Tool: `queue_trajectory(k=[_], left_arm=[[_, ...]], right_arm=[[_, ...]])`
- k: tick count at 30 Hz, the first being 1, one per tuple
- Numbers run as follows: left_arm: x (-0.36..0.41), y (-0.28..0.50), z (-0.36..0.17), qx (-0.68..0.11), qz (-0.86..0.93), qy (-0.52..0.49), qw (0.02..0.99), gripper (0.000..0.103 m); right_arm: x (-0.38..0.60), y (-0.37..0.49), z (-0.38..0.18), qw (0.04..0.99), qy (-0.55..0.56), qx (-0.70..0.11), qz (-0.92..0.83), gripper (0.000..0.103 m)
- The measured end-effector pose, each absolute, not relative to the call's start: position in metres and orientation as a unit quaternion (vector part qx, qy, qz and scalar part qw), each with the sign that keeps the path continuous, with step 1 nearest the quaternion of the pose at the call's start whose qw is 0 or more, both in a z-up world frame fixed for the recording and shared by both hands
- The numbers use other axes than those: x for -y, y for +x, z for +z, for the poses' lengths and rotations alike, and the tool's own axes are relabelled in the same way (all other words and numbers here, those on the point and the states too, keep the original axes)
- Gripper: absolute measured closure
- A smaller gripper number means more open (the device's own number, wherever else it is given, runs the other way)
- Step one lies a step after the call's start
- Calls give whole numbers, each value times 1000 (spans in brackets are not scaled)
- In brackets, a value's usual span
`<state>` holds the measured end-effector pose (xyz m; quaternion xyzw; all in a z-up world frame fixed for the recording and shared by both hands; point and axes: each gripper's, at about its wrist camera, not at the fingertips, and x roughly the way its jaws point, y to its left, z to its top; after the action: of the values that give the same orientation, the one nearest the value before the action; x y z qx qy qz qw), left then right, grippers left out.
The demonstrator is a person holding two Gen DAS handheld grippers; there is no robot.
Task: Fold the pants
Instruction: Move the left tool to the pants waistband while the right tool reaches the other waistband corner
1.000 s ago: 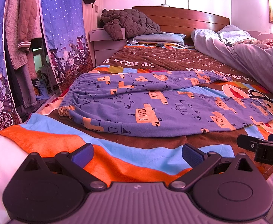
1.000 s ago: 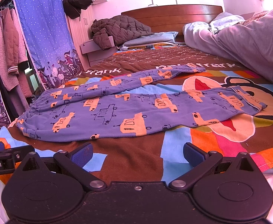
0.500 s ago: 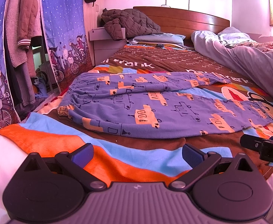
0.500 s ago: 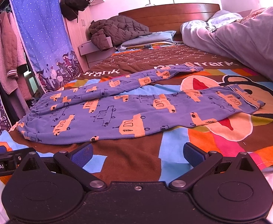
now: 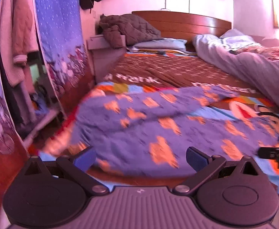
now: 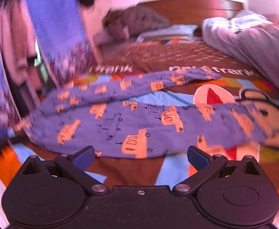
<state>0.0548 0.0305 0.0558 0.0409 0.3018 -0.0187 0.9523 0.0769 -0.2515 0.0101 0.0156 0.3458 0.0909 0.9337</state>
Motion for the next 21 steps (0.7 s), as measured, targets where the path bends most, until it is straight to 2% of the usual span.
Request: queue_trajectory(k=[6,9,13,16,18,19,21], left_arm=[[-62,147,70,-273,25,163,948,0],[-74,209,69,-286,23,211,934,0],[-96,291,60,-343,29,187,920,0],[-112,333,55,-340,31,169,925,0],[-122,355,48,-351,-17,159,923,4],[-124,363,45,-357,-48,155,920,8],[-128,379,36,-374,-102,158,908,8]], right_arm=[[244,169,25,911,-99,-369,155,1],[238,232,22,896,-145,-371,197,1],[225,320,16,877,-154,-382,245,1],[211,380,12,873,-145,-383,267,1],[197,418,9,870,-153,-382,271,6],[189,438,7,868,-157,-381,277,13],[175,465,4,863,-155,-381,293,23]])
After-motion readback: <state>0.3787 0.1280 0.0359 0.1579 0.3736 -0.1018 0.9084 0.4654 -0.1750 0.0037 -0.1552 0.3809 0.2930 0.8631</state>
